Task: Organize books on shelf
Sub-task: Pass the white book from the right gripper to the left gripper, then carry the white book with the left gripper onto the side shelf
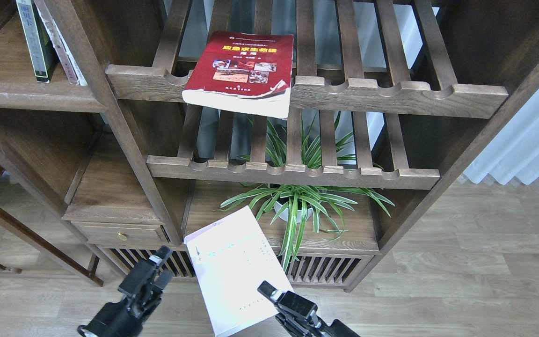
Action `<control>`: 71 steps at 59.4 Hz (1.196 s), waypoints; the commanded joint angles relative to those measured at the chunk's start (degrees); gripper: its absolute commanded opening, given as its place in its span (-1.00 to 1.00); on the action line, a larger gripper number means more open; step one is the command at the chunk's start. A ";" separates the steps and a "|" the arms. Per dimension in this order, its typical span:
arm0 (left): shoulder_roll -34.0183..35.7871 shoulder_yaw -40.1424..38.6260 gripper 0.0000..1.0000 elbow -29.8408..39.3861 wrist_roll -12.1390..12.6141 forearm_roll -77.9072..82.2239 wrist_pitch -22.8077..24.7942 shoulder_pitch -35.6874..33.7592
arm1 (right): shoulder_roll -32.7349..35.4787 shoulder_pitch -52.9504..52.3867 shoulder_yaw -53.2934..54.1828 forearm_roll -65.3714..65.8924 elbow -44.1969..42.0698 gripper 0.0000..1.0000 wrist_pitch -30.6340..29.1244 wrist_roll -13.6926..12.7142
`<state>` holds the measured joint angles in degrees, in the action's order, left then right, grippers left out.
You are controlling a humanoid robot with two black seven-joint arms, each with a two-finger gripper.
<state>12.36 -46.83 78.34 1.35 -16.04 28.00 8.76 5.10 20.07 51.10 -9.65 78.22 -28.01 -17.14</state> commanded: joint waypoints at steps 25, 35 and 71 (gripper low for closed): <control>-2.69 3.50 -0.43 -0.38 -1.35 -0.31 0.00 -2.00 | -0.36 1.02 -0.21 0.68 -0.17 -0.89 0.01 -0.61; -1.90 3.41 -0.86 -0.47 -1.43 -0.31 0.00 -1.91 | -0.36 1.02 -0.21 0.68 -0.52 -0.89 0.01 -0.61; 18.04 -15.11 -0.89 12.18 -0.64 -0.31 0.00 4.50 | -0.09 0.58 0.58 4.73 -0.96 0.83 0.01 -0.08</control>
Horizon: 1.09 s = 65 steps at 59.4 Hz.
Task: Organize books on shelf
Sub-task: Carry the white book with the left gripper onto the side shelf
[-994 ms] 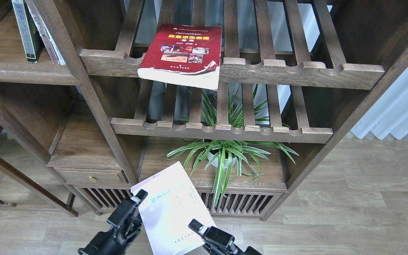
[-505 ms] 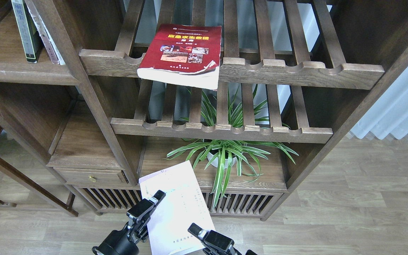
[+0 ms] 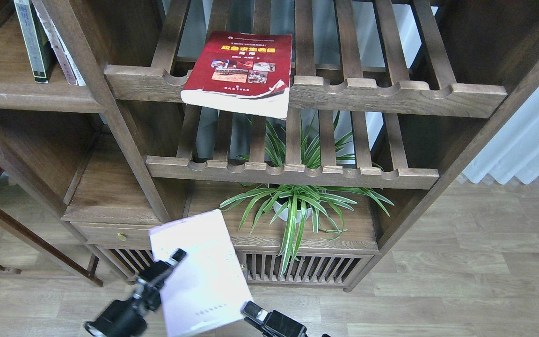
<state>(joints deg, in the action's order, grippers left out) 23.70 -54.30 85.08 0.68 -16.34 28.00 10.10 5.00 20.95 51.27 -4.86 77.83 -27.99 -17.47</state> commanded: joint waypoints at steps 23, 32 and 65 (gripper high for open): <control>25.25 -44.48 -0.89 10.19 0.02 -0.01 0.00 8.53 | -0.61 -0.74 -0.39 0.02 -2.15 0.84 -0.01 0.15; 30.70 -54.15 -0.87 9.14 0.20 0.25 0.00 8.09 | -0.61 -0.65 0.32 0.02 -2.15 0.84 -0.01 0.24; 26.66 -52.75 -0.83 -3.25 5.64 32.59 0.00 -27.15 | -0.61 0.05 0.49 -0.24 -2.15 0.84 -0.01 0.42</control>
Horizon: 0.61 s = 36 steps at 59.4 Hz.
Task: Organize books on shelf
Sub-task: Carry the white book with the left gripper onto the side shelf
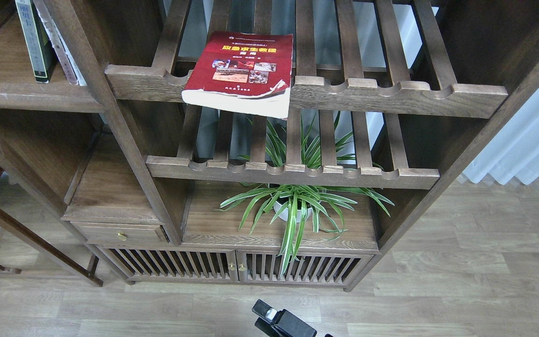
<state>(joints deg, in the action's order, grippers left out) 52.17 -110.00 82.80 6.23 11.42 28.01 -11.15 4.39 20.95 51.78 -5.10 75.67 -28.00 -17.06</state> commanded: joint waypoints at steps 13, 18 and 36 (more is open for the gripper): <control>-3.83 8.66 -0.82 -8.53 0.10 16.78 -0.01 -17.94 | 0.09 0.05 -0.01 0.00 0.09 0.84 0.00 0.01; -5.14 10.68 -0.81 -13.44 0.10 20.56 -0.01 -23.20 | 0.09 0.05 -0.01 0.00 0.09 0.84 0.00 -0.08; -11.82 27.29 -0.81 -31.03 0.10 23.29 -0.01 -43.34 | 0.00 -0.30 -0.02 0.00 0.09 0.84 0.00 -0.08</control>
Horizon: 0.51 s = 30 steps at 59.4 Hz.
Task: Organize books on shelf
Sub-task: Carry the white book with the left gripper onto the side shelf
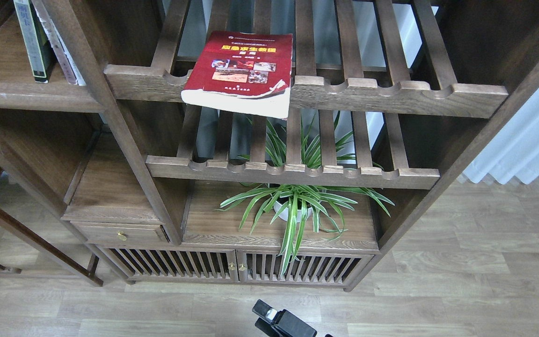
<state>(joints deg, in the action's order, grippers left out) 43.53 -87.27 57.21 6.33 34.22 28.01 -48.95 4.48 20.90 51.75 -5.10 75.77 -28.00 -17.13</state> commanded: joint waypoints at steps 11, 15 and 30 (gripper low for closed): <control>-6.08 10.71 -0.78 -8.34 0.00 0.49 -0.01 -10.38 | 0.26 -0.24 0.10 0.00 -0.01 0.84 0.00 0.08; -6.52 11.24 -0.71 -8.34 0.09 0.49 -0.01 -10.47 | 0.26 -0.16 0.19 -0.09 -0.01 0.84 0.00 0.08; -8.19 11.34 0.48 -7.12 -0.70 -1.00 -0.01 -8.71 | 0.18 -0.24 0.28 -0.26 -0.01 0.84 0.00 0.17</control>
<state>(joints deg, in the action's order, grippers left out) 35.79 -75.37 49.34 6.24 34.29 28.00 -58.88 4.69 20.73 52.02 -5.27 75.77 -28.00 -17.05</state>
